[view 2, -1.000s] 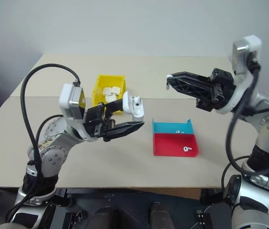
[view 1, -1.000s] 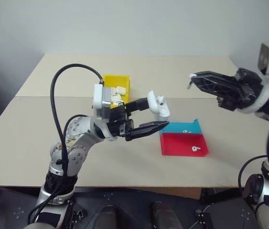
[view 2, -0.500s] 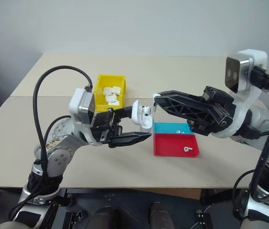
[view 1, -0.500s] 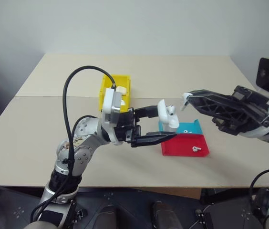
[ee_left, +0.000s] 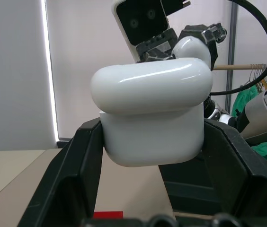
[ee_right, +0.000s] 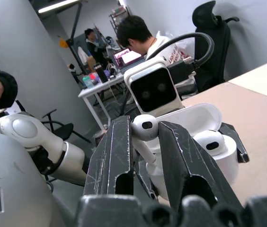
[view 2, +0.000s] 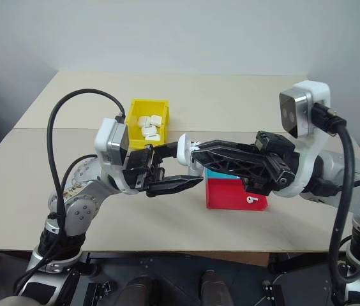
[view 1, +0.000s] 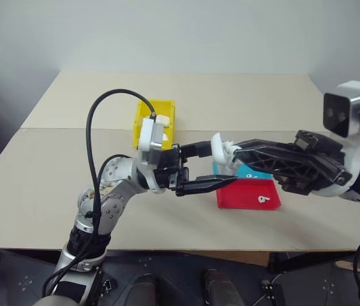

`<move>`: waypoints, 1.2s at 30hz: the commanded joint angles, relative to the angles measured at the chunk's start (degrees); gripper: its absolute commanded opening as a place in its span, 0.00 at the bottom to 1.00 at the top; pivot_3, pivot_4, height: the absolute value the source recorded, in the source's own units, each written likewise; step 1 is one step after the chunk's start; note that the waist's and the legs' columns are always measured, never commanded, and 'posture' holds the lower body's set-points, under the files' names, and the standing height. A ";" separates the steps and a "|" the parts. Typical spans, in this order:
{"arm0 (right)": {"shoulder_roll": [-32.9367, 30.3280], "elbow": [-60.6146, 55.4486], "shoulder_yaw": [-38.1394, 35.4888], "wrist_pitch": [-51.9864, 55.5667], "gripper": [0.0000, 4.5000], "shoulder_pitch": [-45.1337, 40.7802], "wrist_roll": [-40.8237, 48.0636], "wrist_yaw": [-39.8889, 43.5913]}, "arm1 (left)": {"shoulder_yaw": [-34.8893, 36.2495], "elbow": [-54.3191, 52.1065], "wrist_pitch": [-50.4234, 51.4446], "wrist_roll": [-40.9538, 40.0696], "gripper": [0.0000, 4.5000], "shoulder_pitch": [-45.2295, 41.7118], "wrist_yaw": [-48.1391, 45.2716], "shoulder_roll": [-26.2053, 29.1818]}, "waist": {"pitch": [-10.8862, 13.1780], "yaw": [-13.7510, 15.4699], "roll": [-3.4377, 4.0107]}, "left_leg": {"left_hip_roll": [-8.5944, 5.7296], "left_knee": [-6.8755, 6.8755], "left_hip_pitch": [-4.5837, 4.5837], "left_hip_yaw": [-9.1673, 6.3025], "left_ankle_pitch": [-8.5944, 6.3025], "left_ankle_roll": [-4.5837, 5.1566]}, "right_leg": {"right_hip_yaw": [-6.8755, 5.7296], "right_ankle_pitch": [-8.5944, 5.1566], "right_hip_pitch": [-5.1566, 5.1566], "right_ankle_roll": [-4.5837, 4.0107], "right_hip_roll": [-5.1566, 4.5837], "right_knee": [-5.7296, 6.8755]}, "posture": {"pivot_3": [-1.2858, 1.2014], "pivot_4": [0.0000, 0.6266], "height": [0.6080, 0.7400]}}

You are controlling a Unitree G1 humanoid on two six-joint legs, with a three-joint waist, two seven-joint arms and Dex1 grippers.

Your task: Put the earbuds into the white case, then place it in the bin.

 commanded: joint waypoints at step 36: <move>-11.95 3.44 9.23 -14.19 0.01 -15.23 -34.91 27.57 | -1.52 4.97 -7.03 8.01 0.63 1.20 -1.30 -1.31 | -0.02 -0.15 0.04 | 0.03 0.04 -0.02 0.12 -0.06 0.15 | 0.01 0.04 0.02 0.05 0.01 -0.28 | 0.52 0.24 1.00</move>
